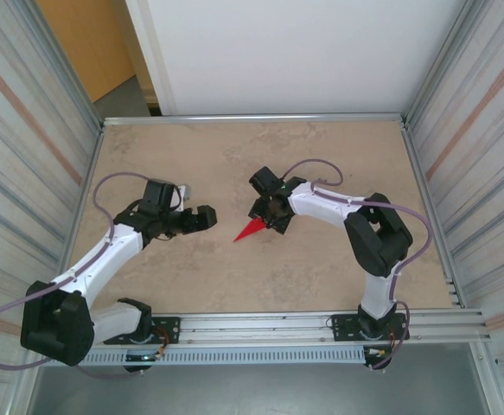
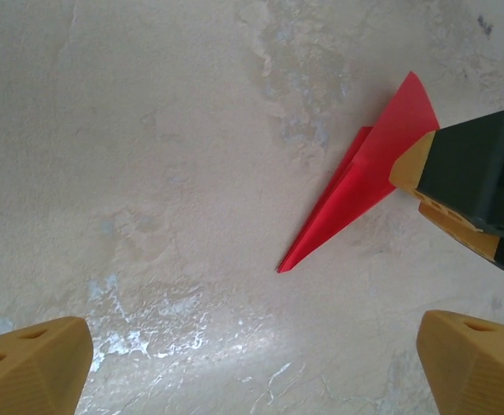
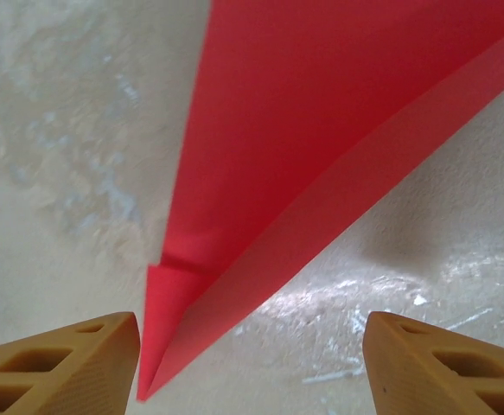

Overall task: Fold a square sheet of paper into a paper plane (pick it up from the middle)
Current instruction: Turn over the paper plane at the center of the table.

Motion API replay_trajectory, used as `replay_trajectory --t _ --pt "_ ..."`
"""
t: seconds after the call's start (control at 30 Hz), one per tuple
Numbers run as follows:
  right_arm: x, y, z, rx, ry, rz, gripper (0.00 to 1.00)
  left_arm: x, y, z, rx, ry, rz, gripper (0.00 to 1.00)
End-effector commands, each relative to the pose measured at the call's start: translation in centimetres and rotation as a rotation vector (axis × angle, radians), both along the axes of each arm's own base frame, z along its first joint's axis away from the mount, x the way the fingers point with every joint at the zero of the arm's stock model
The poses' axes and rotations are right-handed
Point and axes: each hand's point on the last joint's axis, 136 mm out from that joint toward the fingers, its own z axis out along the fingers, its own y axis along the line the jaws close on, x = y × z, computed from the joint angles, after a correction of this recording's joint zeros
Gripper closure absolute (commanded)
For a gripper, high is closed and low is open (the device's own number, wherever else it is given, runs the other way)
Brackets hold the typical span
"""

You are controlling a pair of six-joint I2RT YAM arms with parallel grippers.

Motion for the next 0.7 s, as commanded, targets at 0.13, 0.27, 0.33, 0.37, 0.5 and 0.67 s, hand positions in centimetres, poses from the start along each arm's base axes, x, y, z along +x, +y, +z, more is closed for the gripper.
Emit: replay_trajectory --t 0.13,0.27,0.33,0.37,0.5,0.67 --pt "0.5 -0.8 0.3 -0.069 0.003 -0.152 0.36 0.0 0.9 -0.1 0.028 -0.020 0.021 0.01" --pt "-0.2 -1.6 0.7 -0.095 -0.009 -0.183 0.42 0.0 0.8 -0.1 0.022 -0.019 0.020 0.01" --pt "-0.5 -1.7 0.8 -0.092 -0.014 -0.191 0.47 0.0 0.8 0.0 0.022 -0.019 0.020 0.01" --pt "-0.6 -1.7 0.8 -0.090 -0.012 -0.197 0.49 0.0 0.8 -0.1 0.022 -0.018 0.021 0.01" --pt "-1.1 -2.0 0.8 -0.091 -0.009 -0.215 0.57 -0.1 0.8 0.0 0.021 -0.020 0.022 0.01" --pt "-1.2 -2.4 0.6 -0.100 -0.013 -0.232 0.68 -0.2 0.8 0.0 0.018 -0.017 0.020 0.01"
